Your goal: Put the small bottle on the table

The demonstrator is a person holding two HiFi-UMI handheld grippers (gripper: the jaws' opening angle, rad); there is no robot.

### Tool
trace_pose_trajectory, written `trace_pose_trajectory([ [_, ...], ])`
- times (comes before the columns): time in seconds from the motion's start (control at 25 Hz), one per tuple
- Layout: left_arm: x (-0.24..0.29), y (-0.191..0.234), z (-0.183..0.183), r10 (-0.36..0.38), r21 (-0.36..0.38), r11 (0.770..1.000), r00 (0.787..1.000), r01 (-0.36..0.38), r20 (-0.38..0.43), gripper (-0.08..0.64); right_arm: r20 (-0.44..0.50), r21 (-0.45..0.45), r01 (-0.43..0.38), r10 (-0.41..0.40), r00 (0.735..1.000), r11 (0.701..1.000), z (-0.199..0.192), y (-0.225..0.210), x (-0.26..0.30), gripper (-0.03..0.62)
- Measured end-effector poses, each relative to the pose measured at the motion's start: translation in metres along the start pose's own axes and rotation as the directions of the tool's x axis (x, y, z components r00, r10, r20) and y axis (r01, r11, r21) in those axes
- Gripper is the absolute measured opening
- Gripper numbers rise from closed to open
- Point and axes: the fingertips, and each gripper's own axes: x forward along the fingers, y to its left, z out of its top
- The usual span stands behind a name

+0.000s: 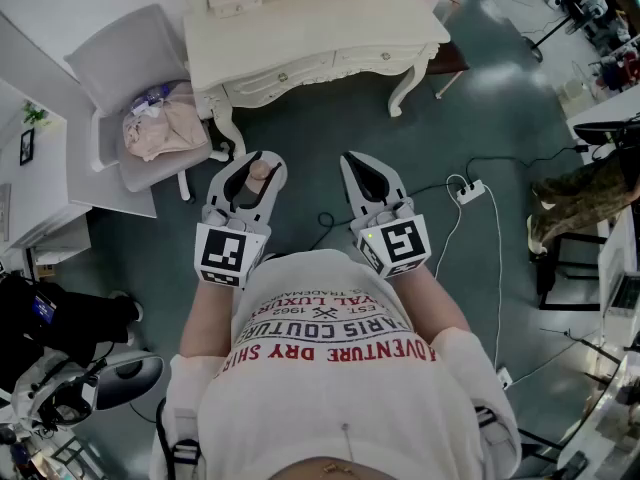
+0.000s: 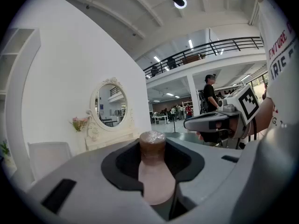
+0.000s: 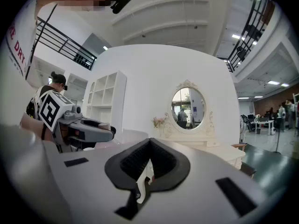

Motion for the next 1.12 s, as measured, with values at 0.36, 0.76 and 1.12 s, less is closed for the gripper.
trace_pose_trajectory([
  [0.36, 0.007, 0.003, -0.007, 0.0, 0.002, 1.0, 1.0, 0.0, -0.009, 0.14, -0.007, -0.003, -0.012, 0.012, 1.0, 1.0, -0.006, -0.004, 0.008, -0.002],
  [0.76, 0.024, 0.003, -0.012, 0.024, -0.009, 1.0, 1.0, -0.024, -0.021, 0.14, 0.001, 0.042, -0.01, 0.01, 1.0, 0.999, -0.012, -0.026, 0.01, -0.002],
  [1.12, 0.063, 0.026, -0.014, 0.021, -0.022, 1.0, 1.0, -0.021, -0.021, 0.14, -0.03, 0.074, 0.003, -0.001, 1.0, 0.997, -0.028, -0.055, 0.049, -0.002],
])
